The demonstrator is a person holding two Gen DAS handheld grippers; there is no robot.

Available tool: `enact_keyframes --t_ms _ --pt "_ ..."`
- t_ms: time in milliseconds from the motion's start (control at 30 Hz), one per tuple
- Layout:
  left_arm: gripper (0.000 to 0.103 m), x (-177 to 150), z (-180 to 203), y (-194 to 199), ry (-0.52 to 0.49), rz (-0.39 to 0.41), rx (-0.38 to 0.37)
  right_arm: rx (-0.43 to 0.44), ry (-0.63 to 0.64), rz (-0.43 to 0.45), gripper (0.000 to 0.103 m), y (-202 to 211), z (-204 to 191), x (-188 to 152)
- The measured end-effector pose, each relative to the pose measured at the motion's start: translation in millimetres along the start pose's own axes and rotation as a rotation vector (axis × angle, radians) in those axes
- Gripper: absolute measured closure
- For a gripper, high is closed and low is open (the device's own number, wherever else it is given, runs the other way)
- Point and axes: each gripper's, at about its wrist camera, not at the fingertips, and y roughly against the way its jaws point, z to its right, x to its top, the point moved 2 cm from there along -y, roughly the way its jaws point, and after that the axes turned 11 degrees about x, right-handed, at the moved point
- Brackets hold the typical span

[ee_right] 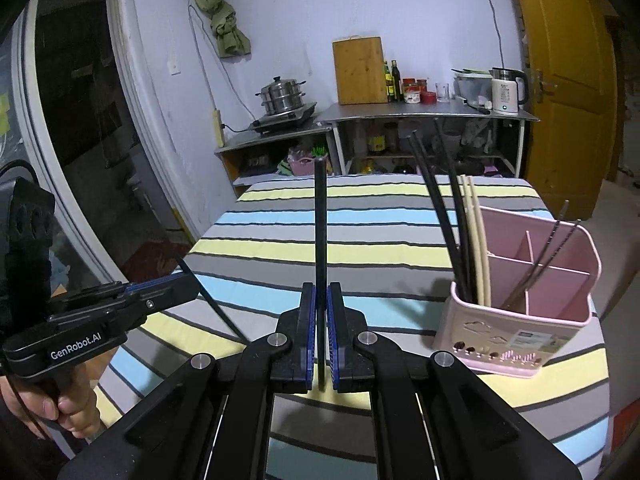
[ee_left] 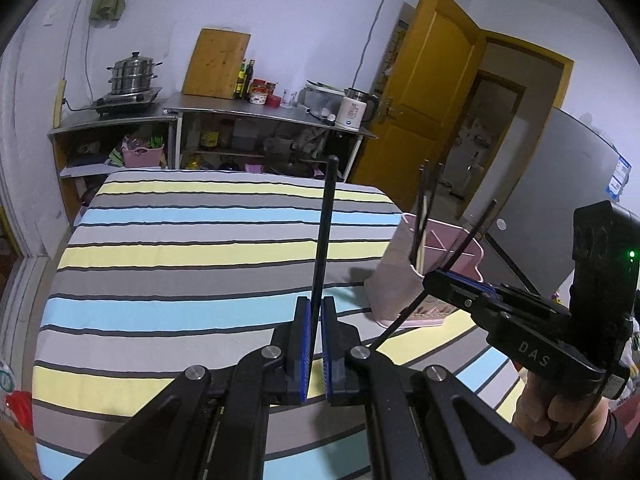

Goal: Organize utensils
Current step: 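Lift both black chopsticks upright and carry them over the pink basket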

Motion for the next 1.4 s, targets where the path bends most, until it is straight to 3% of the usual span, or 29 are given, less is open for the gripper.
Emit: enact_keyframes --t_ms 533,1067,1400 --pt "0.099 13.6 43.3 10.2 -0.059 0.002 -0.085 -0.047 -0.018 0.054 0.098 44.3 12.9 0.4" --pt "0.099 75.8 118.3 11.0 -0.152 0.077 -0.206 -0.153 -0.05 0.185 0.098 107.3 56.4 33.8" --pt "0.099 118.8 140.8 -8.1 -0.165 0.115 -0.207 -0.197 -0.044 0.261 0.098 123.4 77.0 62.3"
